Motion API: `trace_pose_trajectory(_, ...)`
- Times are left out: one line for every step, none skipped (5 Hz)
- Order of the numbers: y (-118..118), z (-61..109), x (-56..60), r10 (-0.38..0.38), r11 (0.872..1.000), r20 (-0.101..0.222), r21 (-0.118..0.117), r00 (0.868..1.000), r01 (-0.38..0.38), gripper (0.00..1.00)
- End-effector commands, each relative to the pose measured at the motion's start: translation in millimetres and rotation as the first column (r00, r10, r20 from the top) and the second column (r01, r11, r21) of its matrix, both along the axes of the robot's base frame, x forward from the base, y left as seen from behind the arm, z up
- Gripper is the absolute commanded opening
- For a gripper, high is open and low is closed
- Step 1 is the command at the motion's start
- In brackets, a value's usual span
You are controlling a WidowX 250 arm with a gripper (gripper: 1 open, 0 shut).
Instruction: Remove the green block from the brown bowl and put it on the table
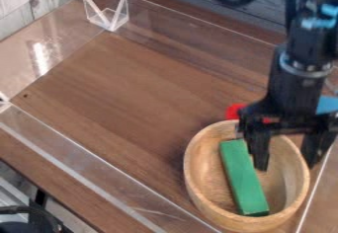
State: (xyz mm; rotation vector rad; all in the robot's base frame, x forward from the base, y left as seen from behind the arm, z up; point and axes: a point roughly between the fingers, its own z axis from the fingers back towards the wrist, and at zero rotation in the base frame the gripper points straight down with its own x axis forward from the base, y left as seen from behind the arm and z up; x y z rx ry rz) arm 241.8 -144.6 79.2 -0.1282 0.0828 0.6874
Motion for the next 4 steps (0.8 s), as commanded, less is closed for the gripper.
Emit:
trace_pose_trajectory(-4, -1.7, -0.6, 0.032, 0.999, 0.035, -0.013, 0.999, -0.032, 1.0)
trace_pose_trajectory(4, -5.9, 0.7, 0.019, 1.0, 0.059, -0.001, 0.998, -0.019, 1.0)
trace_pose_trajectory(12, -3.1, 2.9, -0.009, 1.0, 0.085, 0.001, 0.996, 0.009, 1.0)
trace_pose_trajectory(17, 0.9, 4.8, -0.028, 1.0, 0.112, 0.001, 0.993, 0.028, 1.0)
